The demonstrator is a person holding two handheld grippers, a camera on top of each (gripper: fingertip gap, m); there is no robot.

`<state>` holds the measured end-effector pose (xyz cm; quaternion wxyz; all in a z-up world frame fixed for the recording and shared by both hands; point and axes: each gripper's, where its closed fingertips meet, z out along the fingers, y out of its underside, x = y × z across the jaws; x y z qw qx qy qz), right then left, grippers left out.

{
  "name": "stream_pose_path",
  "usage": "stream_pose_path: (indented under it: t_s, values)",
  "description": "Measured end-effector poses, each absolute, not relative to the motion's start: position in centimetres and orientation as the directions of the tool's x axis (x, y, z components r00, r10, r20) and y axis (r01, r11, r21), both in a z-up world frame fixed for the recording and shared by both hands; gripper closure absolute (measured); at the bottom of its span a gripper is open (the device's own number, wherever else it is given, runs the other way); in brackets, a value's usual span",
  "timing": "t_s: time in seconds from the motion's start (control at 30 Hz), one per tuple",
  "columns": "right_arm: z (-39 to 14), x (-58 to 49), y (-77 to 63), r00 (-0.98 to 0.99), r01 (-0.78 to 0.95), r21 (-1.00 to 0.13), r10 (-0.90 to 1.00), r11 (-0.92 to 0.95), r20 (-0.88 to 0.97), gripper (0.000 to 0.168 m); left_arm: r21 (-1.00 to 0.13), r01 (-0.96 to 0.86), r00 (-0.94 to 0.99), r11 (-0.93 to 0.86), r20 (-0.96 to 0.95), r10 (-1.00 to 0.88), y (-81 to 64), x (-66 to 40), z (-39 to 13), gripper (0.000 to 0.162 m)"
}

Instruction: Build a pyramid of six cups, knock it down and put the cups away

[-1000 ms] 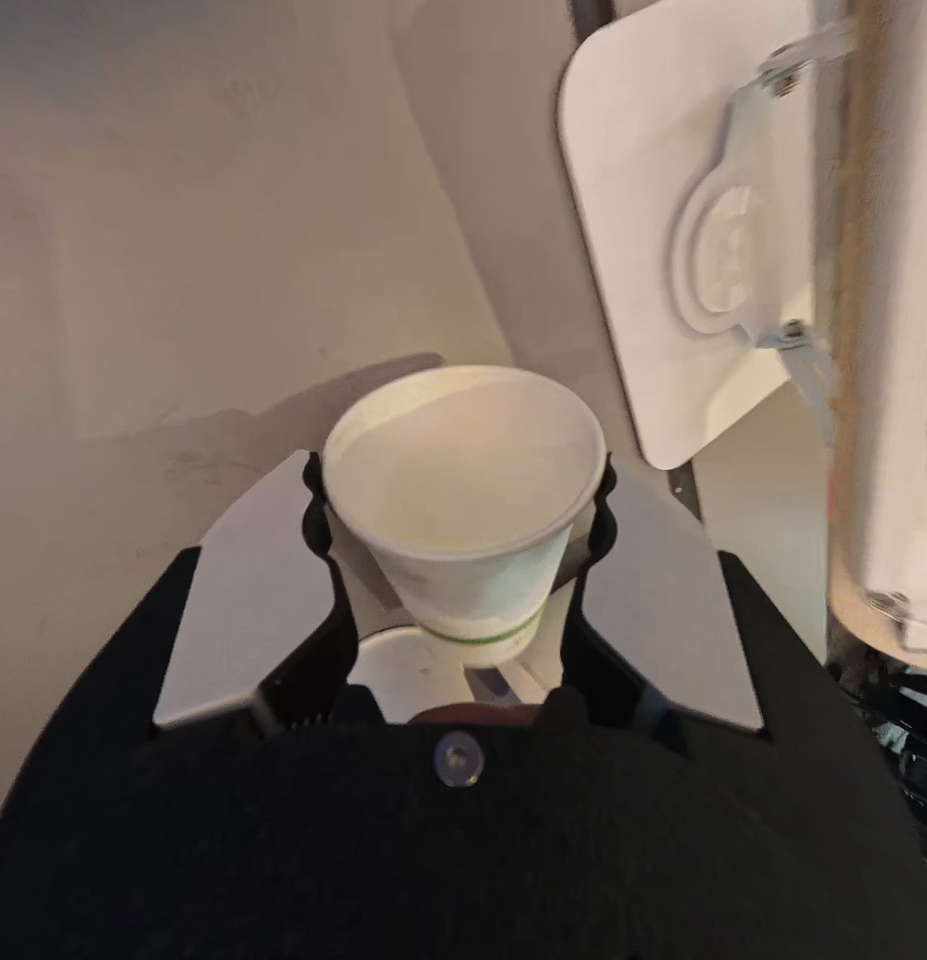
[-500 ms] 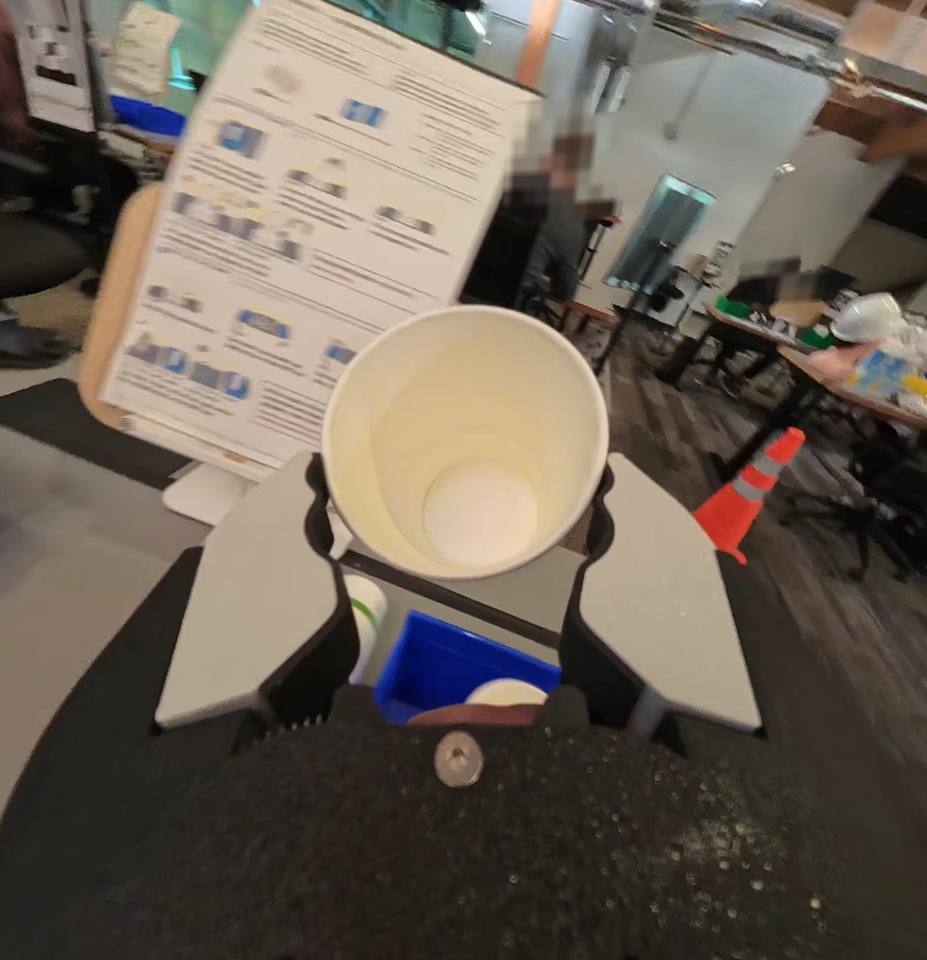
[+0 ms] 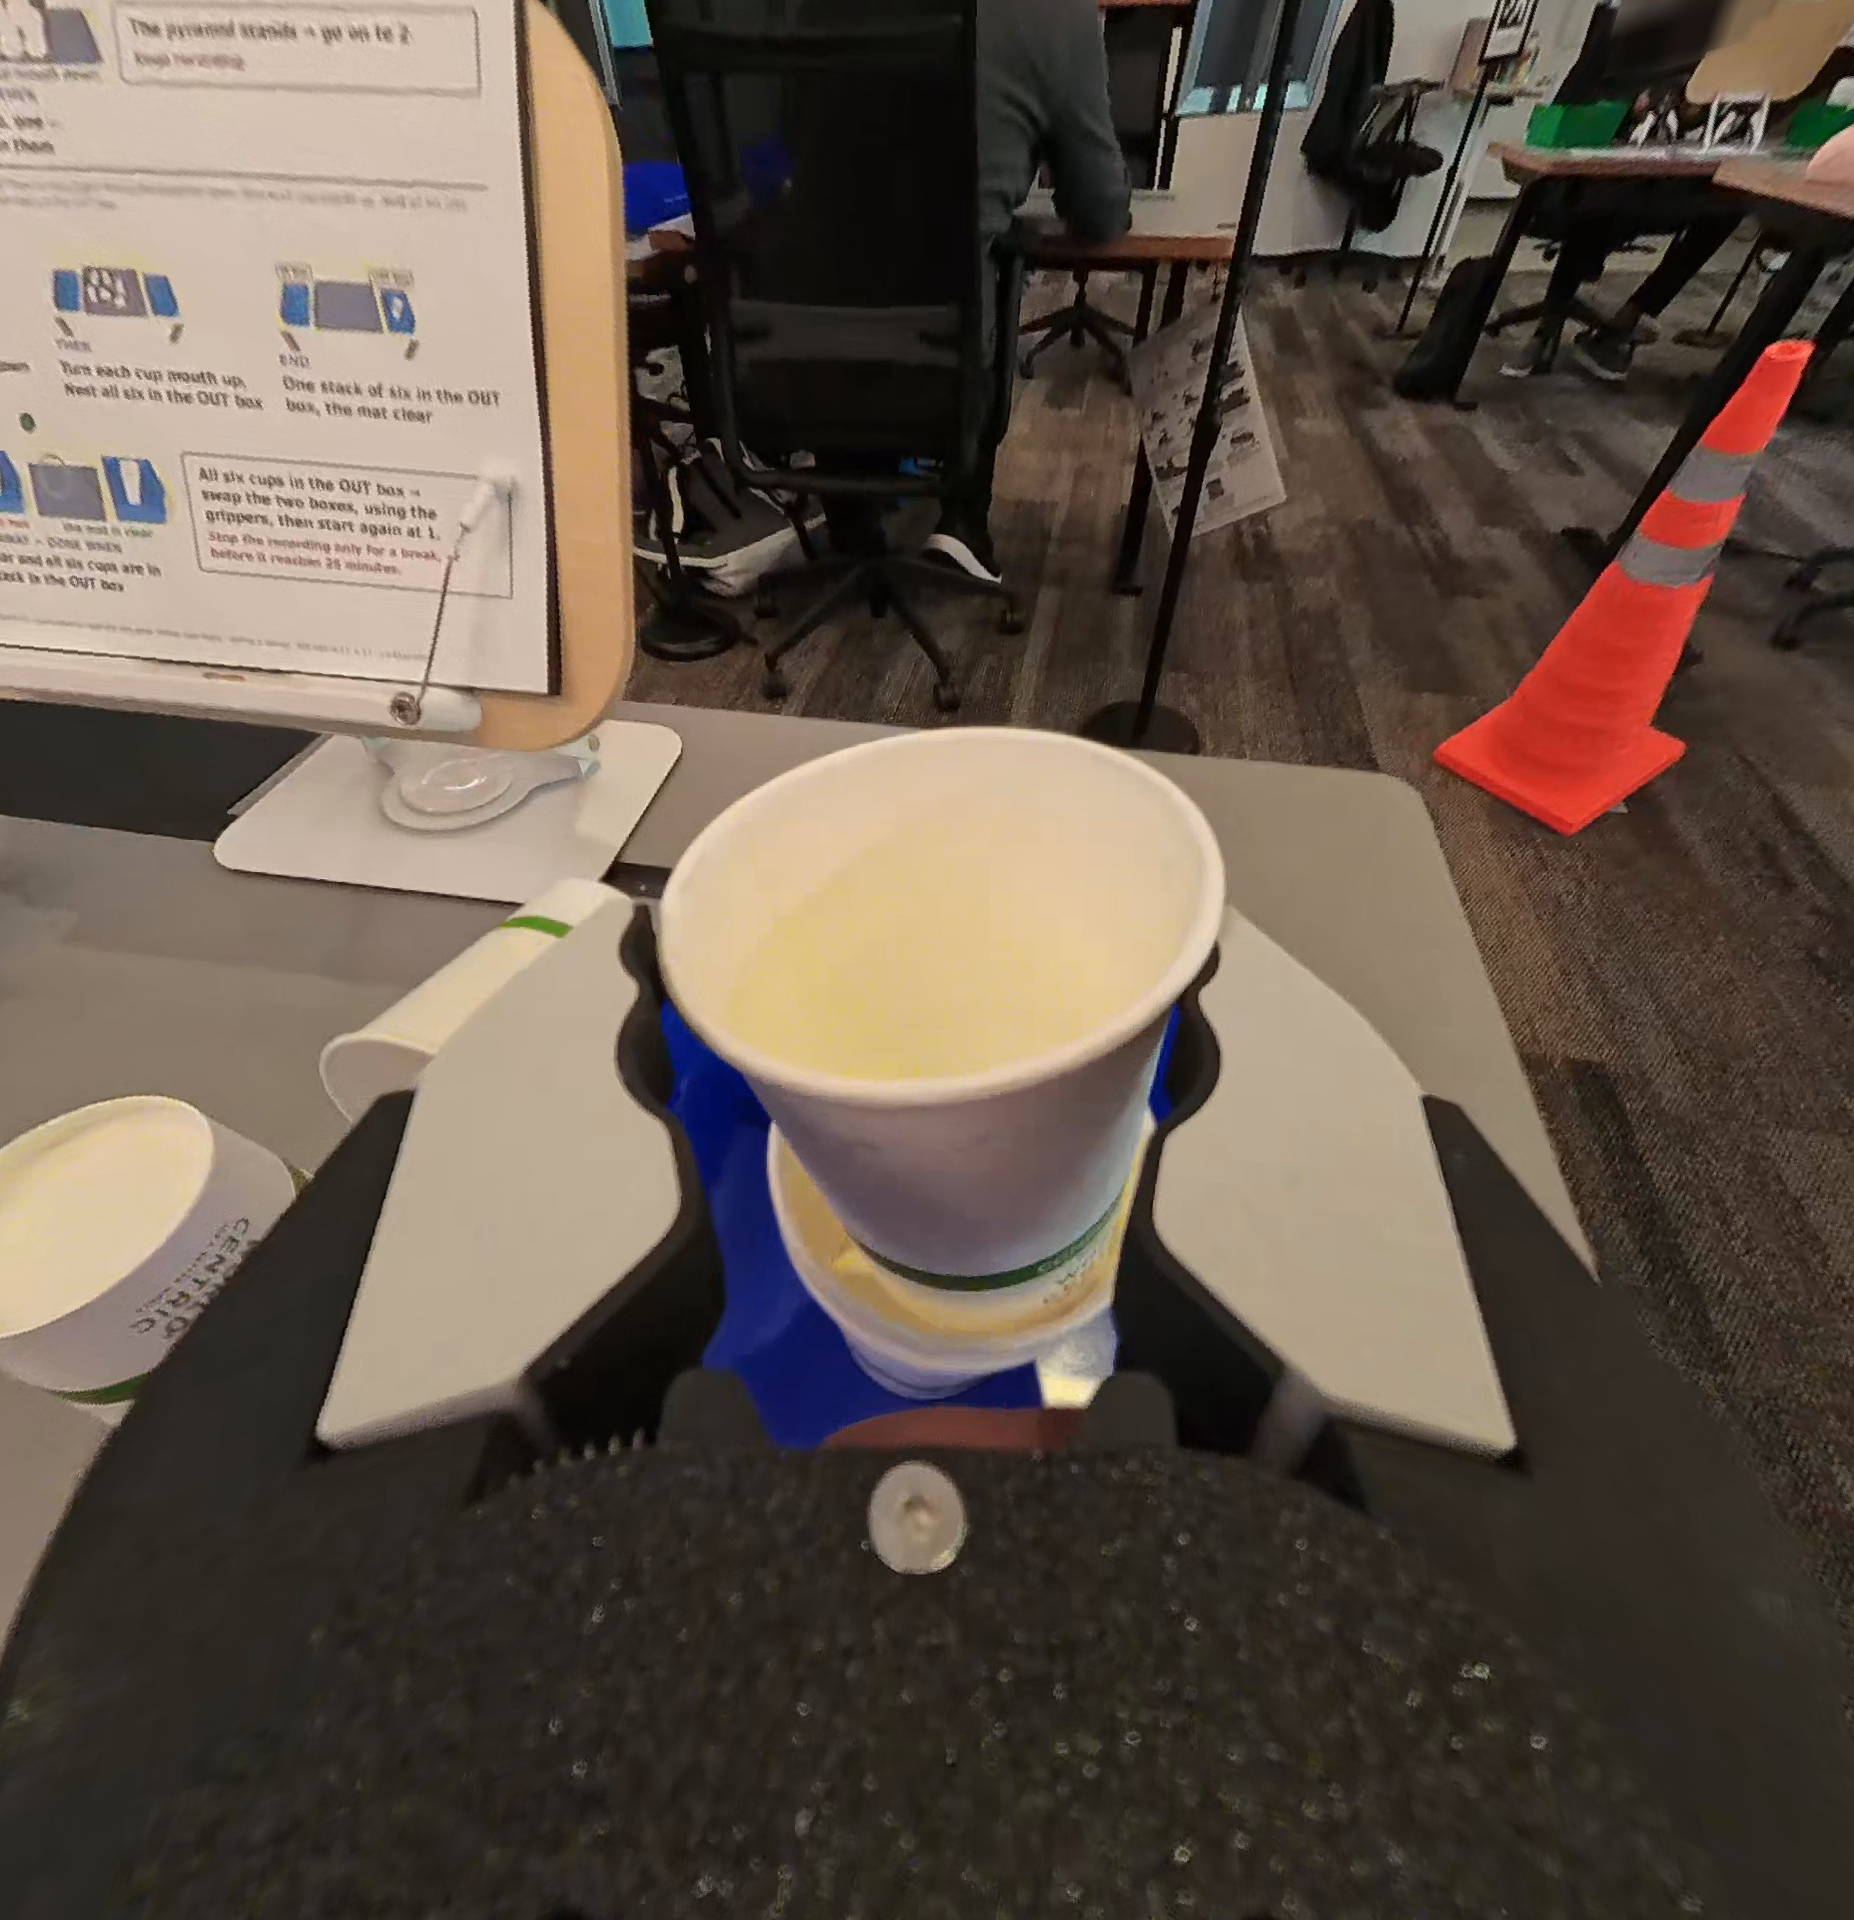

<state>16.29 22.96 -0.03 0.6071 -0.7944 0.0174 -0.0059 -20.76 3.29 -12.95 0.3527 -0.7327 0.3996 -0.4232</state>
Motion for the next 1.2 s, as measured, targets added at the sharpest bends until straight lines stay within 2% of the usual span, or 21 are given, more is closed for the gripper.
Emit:
stream_pose_path:
  t_s: [0.43, 0.53, 0.67, 0.93, 1.07, 1.2]
  values:
    - [-6.1, 15.5, 23.5, 0.998, -0.068, -0.912, -0.018, -0.404, -0.066, 0.072, -0.856, -0.287, 0.313, -0.430, 0.340, -0.887, 3.4, -21.0, -12.7, 0.078]
    - [-6.6, 16.2, 23.2, 1.000, -0.019, -0.914, -0.024, -0.406, -0.010, 0.073, -0.864, -0.287, 0.306, -0.413, 0.326, -0.894, 3.2, -20.8, -12.5, 0.078]
    - [-6.5, 16.6, 22.7, 0.999, 0.024, -0.905, -0.009, -0.425, 0.031, 0.067, -0.859, -0.307, 0.300, -0.410, 0.321, -0.898, 2.9, -20.6, -12.9, 0.078]
    - [-2.3, 14.5, 17.7, 0.987, 0.160, -0.923, 0.032, -0.350, 0.159, 0.065, -0.862, -0.286, 0.309, -0.418, 0.330, -0.892, 3.1, -20.8, -12.5, 0.078]
    - [-1.3, 8.0, 12.9, 0.978, 0.171, -0.958, 0.156, -0.229, 0.137, 0.069, -0.875, -0.256, 0.335, -0.411, 0.318, -0.887, 3.9, -21.5, -11.8, 0.078]
    - [-3.7, -0.6, 7.7, 0.940, 0.036, -0.984, 0.341, -0.173, -0.025, 0.077, -0.882, -0.227, 0.364, -0.414, 0.318, -0.876, 4.8, -22.1, -11.4, 0.079]
